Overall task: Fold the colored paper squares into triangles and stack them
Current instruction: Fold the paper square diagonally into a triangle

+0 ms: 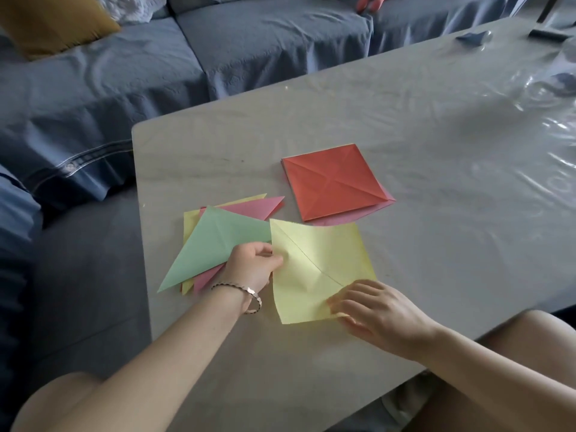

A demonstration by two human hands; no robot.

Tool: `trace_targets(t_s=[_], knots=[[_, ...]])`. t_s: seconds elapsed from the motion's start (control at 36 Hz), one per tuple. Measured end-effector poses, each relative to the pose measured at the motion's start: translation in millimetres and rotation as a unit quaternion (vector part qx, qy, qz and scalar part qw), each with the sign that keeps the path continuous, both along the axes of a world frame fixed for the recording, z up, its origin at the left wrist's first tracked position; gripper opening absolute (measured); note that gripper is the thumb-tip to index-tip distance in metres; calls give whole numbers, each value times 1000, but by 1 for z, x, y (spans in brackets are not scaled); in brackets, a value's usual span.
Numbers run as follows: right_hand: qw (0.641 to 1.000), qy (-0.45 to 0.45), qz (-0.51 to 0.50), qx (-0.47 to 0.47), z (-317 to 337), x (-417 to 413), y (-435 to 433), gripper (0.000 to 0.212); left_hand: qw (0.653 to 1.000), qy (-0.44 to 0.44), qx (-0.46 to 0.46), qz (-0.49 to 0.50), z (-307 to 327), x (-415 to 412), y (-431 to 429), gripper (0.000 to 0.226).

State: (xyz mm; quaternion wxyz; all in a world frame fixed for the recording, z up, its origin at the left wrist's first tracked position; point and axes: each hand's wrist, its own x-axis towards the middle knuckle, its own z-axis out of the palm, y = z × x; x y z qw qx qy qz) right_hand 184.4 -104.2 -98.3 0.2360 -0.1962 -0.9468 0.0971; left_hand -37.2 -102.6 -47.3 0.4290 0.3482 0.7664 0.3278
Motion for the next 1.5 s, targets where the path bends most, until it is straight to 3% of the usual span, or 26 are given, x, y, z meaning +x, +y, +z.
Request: trace_targets(t_s=[0.11,0.25,0.36,0.42,0.56,0.78,0.86,0.97,1.06,1.19,1.5], knots=[[995,-54,-79,-22,-14,16,5,54,997,73,21,-25,5,-7,2,8],[992,-12,-118,-51,-11,27,13,20,985,165,17,-45,6,-18,1,24],[991,15,-113,-69,-2,28,16,26,976,213,-2,-40,6,-22,1,33],[988,49,-103,-102,10,22,16,30,974,223,11,-48,7,-22,1,17],[963,158,-101,-194,44,4,18,23,966,202,81,-143,19,-9,-2,13],[879,192,-217,-379,79,-18,25,3,958,92,101,-251,38,7,-14,14],[847,237,-234,-414,79,-21,22,18,961,70,101,-249,40,11,-18,20],[825,276,-265,-415,80,-24,13,19,964,76,160,-198,43,18,-23,12],[814,301,-272,-416,83,-28,7,18,961,57,208,-173,46,28,-29,23],[811,329,-284,-392,88,-34,0,23,940,114,297,-125,47,41,-31,26],[770,400,-301,-396,93,-40,-10,19,931,84,346,-85,47,46,-35,22]])
